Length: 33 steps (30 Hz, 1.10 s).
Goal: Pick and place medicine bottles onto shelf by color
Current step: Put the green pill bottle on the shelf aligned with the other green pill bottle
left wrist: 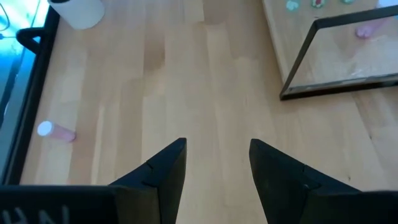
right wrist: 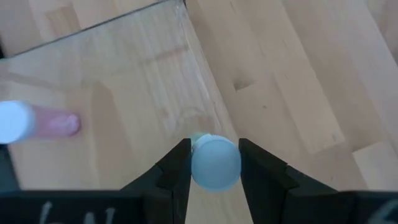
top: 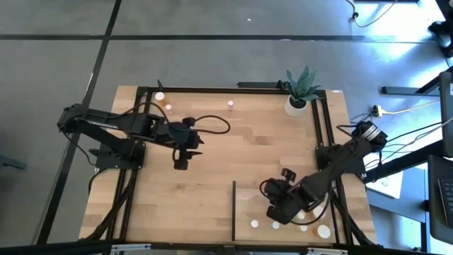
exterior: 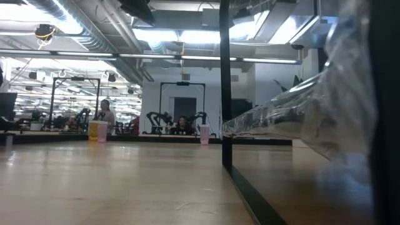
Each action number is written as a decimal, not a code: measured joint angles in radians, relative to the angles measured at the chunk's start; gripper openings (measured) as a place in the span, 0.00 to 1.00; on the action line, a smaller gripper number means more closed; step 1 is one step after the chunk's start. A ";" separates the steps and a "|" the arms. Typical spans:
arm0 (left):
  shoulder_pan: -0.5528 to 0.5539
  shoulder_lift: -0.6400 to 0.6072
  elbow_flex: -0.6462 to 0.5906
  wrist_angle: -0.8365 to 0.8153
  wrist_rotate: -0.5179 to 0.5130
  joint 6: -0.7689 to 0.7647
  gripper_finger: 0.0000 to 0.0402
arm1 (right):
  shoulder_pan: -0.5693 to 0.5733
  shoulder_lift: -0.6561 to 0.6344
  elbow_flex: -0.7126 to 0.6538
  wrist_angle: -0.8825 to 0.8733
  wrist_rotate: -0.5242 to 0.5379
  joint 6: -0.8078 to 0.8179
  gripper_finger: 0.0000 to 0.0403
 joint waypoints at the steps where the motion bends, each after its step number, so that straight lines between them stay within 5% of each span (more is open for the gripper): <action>1: 0.000 0.004 0.000 0.002 0.000 0.000 0.42 | -0.001 0.008 0.000 0.000 0.000 0.000 0.30; 33: 0.001 0.012 0.000 0.007 -0.001 0.002 0.42 | 0.006 0.068 0.001 -0.004 -0.049 0.045 0.31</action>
